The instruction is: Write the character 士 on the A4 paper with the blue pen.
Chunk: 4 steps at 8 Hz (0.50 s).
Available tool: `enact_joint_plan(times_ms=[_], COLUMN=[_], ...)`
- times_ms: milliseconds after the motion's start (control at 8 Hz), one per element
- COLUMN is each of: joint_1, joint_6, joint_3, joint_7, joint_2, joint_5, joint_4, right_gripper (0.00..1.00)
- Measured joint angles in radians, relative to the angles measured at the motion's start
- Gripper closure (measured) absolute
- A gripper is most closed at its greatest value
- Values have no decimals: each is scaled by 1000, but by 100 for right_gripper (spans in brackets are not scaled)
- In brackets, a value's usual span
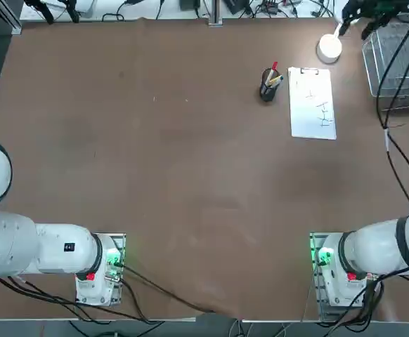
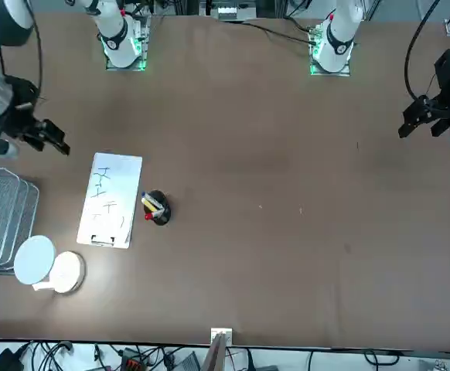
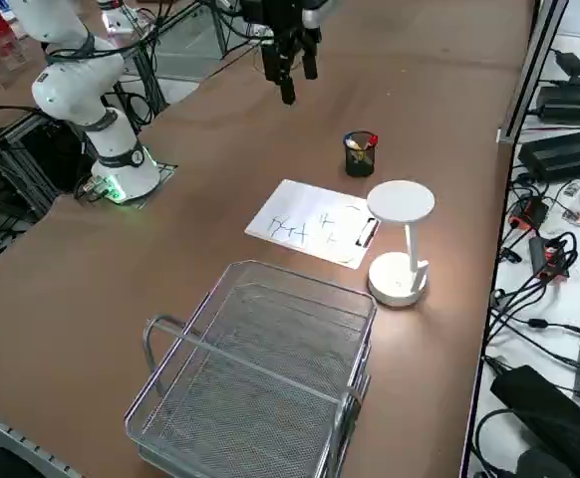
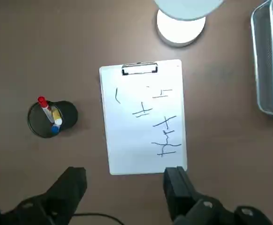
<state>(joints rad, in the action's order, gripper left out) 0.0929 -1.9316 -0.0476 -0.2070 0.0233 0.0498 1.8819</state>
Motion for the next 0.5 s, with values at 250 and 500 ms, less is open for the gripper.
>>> enact_joint_plan(times_ms=[250, 500], joint_1=[0, 0], joint_6=[-141, -246], joint_3=[39, 67], joint_7=[-47, -61], joint_2=[-19, -56], joint_5=[0, 43], joint_4=[84, 130], right_gripper=[0, 0])
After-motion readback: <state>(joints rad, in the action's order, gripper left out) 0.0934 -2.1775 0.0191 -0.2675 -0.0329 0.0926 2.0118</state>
